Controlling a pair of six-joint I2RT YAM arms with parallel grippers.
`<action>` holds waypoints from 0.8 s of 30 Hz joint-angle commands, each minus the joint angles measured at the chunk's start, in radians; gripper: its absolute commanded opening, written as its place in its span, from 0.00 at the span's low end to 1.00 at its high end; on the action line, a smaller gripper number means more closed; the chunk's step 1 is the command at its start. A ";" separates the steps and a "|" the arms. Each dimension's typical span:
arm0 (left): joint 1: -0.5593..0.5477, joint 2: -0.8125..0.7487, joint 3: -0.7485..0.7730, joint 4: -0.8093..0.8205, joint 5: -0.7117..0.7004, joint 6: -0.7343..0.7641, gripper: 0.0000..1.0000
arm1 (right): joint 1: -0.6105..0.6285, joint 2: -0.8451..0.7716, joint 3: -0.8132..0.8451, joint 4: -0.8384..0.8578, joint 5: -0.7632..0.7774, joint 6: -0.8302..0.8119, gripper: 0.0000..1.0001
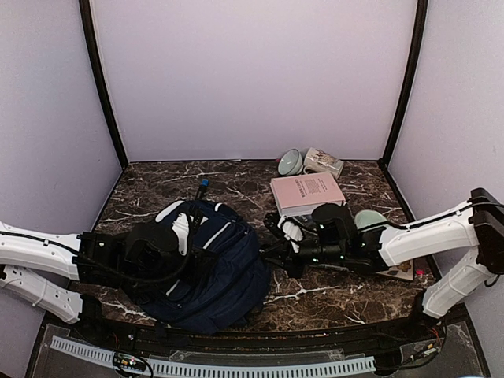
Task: Pack the student bag
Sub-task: Unzip the largest pocket of the student bag.
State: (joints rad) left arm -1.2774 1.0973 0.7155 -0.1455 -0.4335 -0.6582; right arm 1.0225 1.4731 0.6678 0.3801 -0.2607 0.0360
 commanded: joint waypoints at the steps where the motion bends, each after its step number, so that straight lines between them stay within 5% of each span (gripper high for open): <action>1: 0.015 -0.031 -0.027 0.050 -0.093 0.003 0.00 | 0.044 -0.052 0.032 -0.018 -0.003 0.019 0.00; 24: 0.016 0.005 -0.054 0.080 -0.122 0.010 0.00 | 0.218 -0.102 0.066 -0.072 0.064 0.112 0.00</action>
State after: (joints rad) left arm -1.2812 1.1145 0.6800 -0.1066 -0.4538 -0.6563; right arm 1.2041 1.3930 0.6964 0.2638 -0.1692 0.1219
